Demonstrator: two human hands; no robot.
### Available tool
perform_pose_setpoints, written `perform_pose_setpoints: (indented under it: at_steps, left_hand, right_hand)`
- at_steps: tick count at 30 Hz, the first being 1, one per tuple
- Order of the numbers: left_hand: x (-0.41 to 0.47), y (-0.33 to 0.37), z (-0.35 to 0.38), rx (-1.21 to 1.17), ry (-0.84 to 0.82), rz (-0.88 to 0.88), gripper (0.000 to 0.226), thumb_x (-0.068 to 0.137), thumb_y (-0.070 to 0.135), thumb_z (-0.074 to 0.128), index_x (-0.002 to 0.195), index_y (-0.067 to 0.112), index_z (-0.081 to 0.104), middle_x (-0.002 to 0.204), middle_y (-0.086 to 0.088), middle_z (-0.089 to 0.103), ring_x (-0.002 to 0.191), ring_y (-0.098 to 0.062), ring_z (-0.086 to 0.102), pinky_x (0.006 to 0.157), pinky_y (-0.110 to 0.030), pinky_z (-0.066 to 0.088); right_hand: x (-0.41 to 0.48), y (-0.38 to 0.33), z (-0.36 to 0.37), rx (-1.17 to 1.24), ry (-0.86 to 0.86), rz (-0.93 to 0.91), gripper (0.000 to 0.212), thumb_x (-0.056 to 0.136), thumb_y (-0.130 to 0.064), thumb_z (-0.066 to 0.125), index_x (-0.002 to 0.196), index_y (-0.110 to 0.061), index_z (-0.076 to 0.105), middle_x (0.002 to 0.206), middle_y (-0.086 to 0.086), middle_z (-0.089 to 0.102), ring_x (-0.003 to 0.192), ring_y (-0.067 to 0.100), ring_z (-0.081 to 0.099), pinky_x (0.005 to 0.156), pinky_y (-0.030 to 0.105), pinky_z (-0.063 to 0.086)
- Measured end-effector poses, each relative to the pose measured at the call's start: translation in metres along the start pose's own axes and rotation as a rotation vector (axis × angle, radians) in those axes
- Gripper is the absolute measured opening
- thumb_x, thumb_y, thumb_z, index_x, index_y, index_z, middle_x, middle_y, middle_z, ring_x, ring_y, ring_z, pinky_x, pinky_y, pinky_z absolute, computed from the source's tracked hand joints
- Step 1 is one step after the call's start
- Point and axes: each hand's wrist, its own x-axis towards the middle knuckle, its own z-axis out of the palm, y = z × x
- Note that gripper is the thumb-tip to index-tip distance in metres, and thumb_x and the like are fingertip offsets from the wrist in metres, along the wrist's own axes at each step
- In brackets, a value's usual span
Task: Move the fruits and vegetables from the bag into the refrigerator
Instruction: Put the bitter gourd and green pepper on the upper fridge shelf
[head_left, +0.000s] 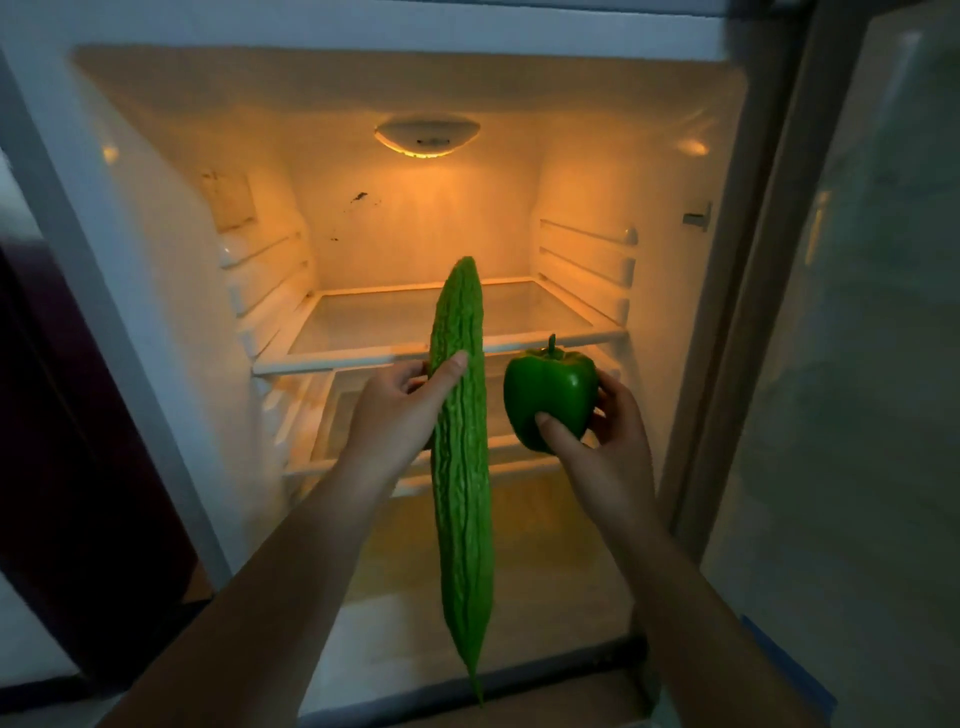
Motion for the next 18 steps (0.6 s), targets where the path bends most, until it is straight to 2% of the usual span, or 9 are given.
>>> perform_pose_setpoints:
  at_steps: [4,7,8,11,13,15,18]
  left_hand:
    - [0.043,0.015,-0.006,-0.016,-0.074,-0.035,0.028,0.083,0.049,0.06,0.09,0.022,0.068,0.079,0.004,0.07,0.067,-0.006,0.067,0.049,-0.017,0.05]
    - [0.072,0.024,-0.004,-0.05,-0.137,-0.102,0.027,0.085,0.047,0.058,0.087,0.022,0.066,0.078,0.007,0.066,0.066,-0.001,0.061,0.046,-0.015,0.047]
    - [0.081,0.024,-0.003,-0.05,-0.149,-0.116,0.026,0.085,0.048,0.058,0.084,0.023,0.064,0.077,0.009,0.063,0.067,-0.001,0.058,0.05,-0.017,0.046]
    - [0.106,0.026,0.001,-0.05,-0.141,-0.174,0.028,0.081,0.052,0.061,0.08,0.024,0.061,0.084,0.006,0.063,0.083,-0.009,0.06,0.076,-0.029,0.049]
    - [0.122,0.026,0.003,-0.076,-0.131,-0.226,0.035,0.077,0.054,0.065,0.088,0.02,0.064,0.097,0.0,0.067,0.094,-0.018,0.063,0.088,-0.038,0.05]
    - [0.135,0.028,0.005,-0.09,-0.126,-0.26,0.048,0.074,0.054,0.067,0.101,0.015,0.065,0.108,-0.005,0.067,0.102,-0.024,0.062,0.093,-0.045,0.05]
    - [0.157,0.027,0.01,-0.1,-0.12,-0.284,0.053,0.077,0.049,0.067,0.109,0.007,0.061,0.105,-0.007,0.066,0.097,-0.022,0.063,0.086,-0.041,0.053]
  right_hand:
    - [0.042,-0.007,0.017,-0.047,0.009,-0.065,0.061,0.076,-0.013,0.073,0.13,-0.02,0.044,0.122,-0.002,0.053,0.102,0.009,0.058,0.068,0.011,0.05]
    - [0.071,-0.006,0.025,-0.079,0.068,-0.092,0.064,0.075,-0.019,0.074,0.131,-0.022,0.043,0.124,-0.003,0.054,0.102,0.007,0.057,0.072,0.016,0.052]
    - [0.079,-0.005,0.027,-0.084,0.089,-0.099,0.064,0.075,-0.019,0.075,0.131,-0.022,0.043,0.124,-0.002,0.054,0.102,0.006,0.057,0.072,0.016,0.052]
    - [0.1,-0.002,0.031,-0.087,0.129,-0.095,0.064,0.075,-0.018,0.075,0.13,-0.02,0.043,0.122,-0.001,0.053,0.101,0.008,0.057,0.075,0.018,0.053]
    - [0.113,0.001,0.033,-0.112,0.149,-0.077,0.066,0.074,-0.022,0.076,0.131,-0.018,0.043,0.123,-0.001,0.053,0.103,0.012,0.057,0.083,0.028,0.054]
    - [0.124,0.005,0.035,-0.137,0.149,-0.059,0.068,0.074,-0.025,0.076,0.132,-0.018,0.042,0.124,0.0,0.053,0.105,0.013,0.056,0.087,0.037,0.054]
    - [0.136,0.009,0.036,-0.144,0.13,-0.041,0.069,0.074,-0.024,0.076,0.134,-0.019,0.041,0.127,-0.001,0.052,0.105,0.011,0.055,0.088,0.038,0.053]
